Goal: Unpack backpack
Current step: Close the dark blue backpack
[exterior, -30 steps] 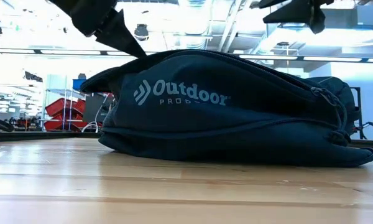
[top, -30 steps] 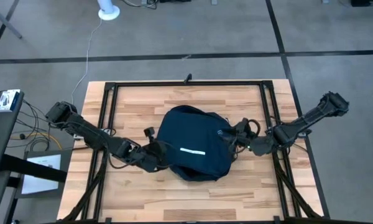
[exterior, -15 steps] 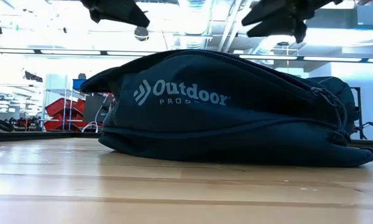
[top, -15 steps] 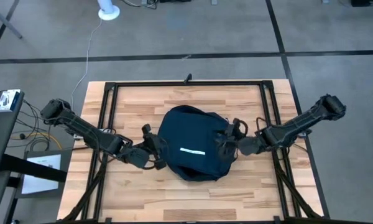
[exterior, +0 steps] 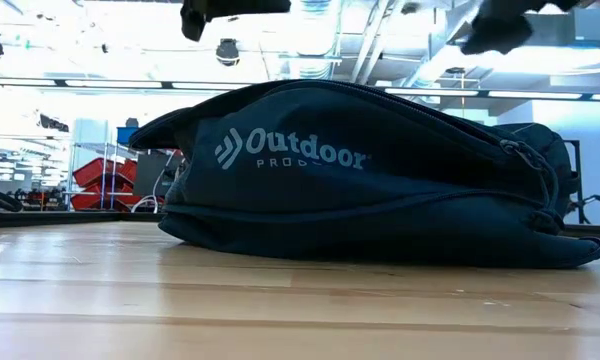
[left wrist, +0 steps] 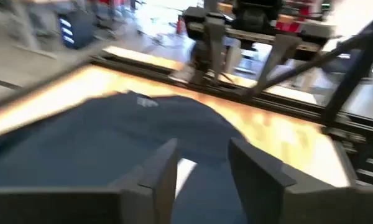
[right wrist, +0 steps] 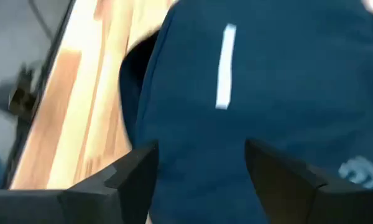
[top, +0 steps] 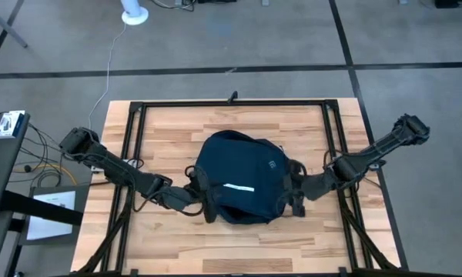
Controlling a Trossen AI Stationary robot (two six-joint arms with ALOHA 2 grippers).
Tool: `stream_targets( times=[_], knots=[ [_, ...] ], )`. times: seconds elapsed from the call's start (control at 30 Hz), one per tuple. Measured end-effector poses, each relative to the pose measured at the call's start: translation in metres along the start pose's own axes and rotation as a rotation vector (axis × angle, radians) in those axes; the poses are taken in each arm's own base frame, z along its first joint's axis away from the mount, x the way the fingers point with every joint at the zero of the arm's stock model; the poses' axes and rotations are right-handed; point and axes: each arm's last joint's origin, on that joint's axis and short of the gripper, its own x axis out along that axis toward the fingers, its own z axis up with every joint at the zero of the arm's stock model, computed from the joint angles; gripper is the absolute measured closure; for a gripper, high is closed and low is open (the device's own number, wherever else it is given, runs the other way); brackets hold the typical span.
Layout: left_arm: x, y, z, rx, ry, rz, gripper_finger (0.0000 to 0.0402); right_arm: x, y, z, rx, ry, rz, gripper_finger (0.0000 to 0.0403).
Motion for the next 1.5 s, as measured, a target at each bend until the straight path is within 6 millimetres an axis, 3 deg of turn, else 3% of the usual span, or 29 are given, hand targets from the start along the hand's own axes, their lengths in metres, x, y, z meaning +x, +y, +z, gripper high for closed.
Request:
stream_targets(
  times=[0.13, 0.33, 0.5, 0.6, 0.73, 0.87, 1.0, 1.07, 1.23, 1.5],
  knots=[
    [0.009, -0.007, -0.015, -0.107, 0.088, -0.126, 0.0235, -0.005, 0.005, -0.016, -0.123, 0.120, -0.006, 0.0156],
    [0.019, -0.020, -0.046, -0.294, 0.330, -0.334, 0.0232, -0.008, 0.006, -0.026, -0.185, 0.203, -0.019, 0.0161],
    [-0.004, -0.047, -0.066, -0.370, 0.476, -0.439, 0.0233, -0.005, 0.005, -0.031, -0.190, 0.213, -0.027, 0.0166],
    [-0.020, -0.053, -0.082, -0.402, 0.611, -0.386, 0.0234, -0.004, 0.003, -0.032, -0.179, 0.222, -0.037, 0.0170],
    [-0.027, -0.055, -0.089, -0.445, 0.682, -0.366, 0.0250, -0.003, 0.001, -0.031, -0.113, 0.217, -0.053, 0.0176],
    [-0.021, -0.056, -0.096, -0.419, 0.681, -0.368, 0.0301, -0.003, 0.000, -0.031, -0.071, 0.215, -0.061, 0.0182],
    [-0.001, -0.046, -0.116, -0.339, 0.708, -0.312, 0.0376, -0.003, 0.000, -0.031, -0.074, 0.222, -0.064, 0.0190],
    [0.014, -0.038, -0.120, -0.305, 0.664, -0.277, 0.0394, -0.003, 0.000, -0.031, -0.075, 0.223, -0.065, 0.0194],
    [0.045, -0.006, -0.121, -0.249, 0.633, -0.156, 0.0397, -0.004, 0.001, -0.032, -0.056, 0.223, -0.060, 0.0199],
    [0.074, 0.057, -0.111, -0.122, 0.671, 0.097, 0.0401, -0.008, 0.008, -0.038, -0.013, 0.245, -0.049, 0.0200]
  ],
)
